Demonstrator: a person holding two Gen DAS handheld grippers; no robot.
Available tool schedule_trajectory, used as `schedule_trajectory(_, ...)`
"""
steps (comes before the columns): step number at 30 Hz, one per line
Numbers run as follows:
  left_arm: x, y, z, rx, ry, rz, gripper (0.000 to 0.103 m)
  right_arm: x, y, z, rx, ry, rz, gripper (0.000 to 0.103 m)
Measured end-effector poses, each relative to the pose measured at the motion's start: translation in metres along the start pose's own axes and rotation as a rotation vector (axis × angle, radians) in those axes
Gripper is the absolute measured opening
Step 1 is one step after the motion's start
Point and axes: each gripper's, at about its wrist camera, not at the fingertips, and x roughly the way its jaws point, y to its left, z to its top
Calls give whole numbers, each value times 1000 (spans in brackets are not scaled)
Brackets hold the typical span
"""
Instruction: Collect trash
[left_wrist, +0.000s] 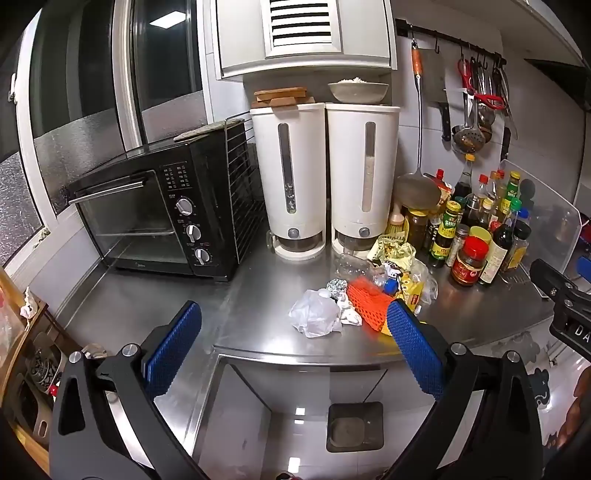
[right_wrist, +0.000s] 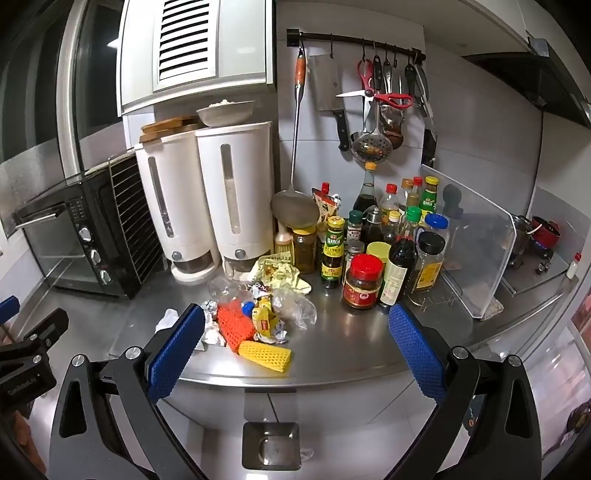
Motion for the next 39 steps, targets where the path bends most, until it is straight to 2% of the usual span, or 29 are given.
schedule_trajectory(15, -1, 6, -3, -25, 1, -10, 95, 2, 1, 2, 19, 6, 6, 100)
schedule_trajectory(39, -2, 3, 1, -13, -2, -10, 95, 5, -7, -3, 42, 0, 15, 100)
